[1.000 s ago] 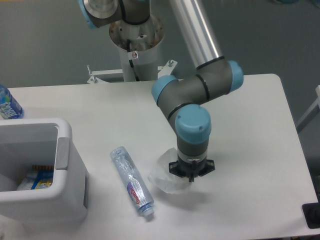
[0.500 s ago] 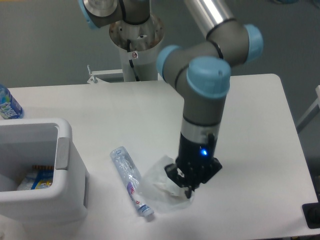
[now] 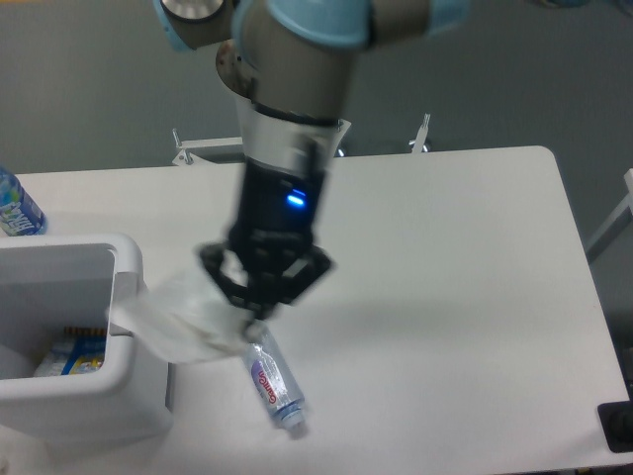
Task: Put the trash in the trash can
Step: 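Lift the held bag and carry it over the white bin, then open the gripper to drop the bag into the bin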
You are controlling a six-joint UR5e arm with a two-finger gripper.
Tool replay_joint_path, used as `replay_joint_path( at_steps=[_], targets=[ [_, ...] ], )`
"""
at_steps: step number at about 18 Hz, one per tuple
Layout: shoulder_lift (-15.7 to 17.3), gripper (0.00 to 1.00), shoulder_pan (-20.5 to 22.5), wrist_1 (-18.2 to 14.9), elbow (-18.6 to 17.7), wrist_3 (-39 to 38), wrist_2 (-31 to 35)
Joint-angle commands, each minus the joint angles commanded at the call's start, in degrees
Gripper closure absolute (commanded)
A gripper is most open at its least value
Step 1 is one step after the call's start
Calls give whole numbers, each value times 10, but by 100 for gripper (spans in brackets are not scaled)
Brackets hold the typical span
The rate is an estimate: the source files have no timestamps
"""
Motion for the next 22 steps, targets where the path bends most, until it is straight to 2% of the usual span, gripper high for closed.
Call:
replay_joint_path(
  at_steps=[4, 6, 8, 10, 13, 15, 19, 22],
  targets=[
    [-12, 100, -59, 0, -14, 4, 1],
    [-20, 99, -68, 1, -18, 5, 1],
    [-26, 93, -72, 3, -19, 8, 1],
    [-28, 54, -72, 5, -18, 38, 2],
    [-26, 29, -72, 14, -15, 72, 1],
    [-25, 26, -72, 24, -9, 68, 1],
    [-25, 4, -61, 42, 7, 69, 2],
    [-24, 0, -27, 42, 3, 67, 4]
  ],
)
